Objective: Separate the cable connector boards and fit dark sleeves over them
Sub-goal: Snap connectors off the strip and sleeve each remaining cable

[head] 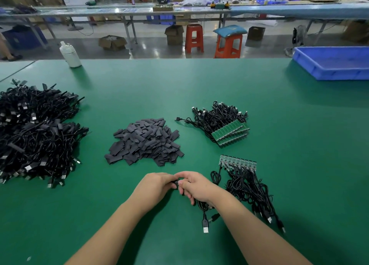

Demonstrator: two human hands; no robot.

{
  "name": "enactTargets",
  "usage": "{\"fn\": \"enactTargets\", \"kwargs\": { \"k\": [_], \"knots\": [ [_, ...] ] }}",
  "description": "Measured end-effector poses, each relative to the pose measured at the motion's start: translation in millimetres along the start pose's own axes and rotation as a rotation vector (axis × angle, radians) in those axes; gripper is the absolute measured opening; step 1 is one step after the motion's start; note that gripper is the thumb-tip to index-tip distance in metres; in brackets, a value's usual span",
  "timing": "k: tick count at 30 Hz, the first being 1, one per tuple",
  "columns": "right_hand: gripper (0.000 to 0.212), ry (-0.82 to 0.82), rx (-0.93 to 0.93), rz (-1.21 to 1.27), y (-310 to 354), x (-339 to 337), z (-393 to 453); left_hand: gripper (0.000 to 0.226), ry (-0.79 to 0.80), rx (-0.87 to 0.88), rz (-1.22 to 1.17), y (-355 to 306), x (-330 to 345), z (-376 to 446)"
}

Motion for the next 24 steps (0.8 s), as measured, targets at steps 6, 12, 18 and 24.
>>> {"fn": "enactTargets", "kwargs": {
  "k": [6, 12, 18, 24],
  "knots": [
    [0.034, -0.007, 0.041, 0.085, 2.0, 1.1, -0.1, 0.019, -0.077, -0.091, 0.004, 5.5, 4.1, -1.8],
    [0.040, 0.020, 0.050, 0.075, 3.6, 2.7, -2.8, 0.026, -0.007, -0.079, 0.051, 7.0, 5.6, 0.8],
    [0.039, 0.038, 0.010, 0.037, 4.5, 5.2, -4.5, 0.027, 0.132, -0.011, 0.172, 0.8, 14.0, 7.8],
    [0.040, 0.025, 0.006, 0.106, 4.6, 4.7, -5.4, 0.021, 0.187, -0.032, 0.322, -3.4, 19.6, 12.0]
  ]
}}
Point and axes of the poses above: each hand's wrist, its own z-axis towards the middle knuckle, its own x-axis out of the palm, y = z × x, the point moved 3 cm from there along z, towards the middle knuckle, and after that the axes turned 8 degrees about -z, right-handed, at the moved point
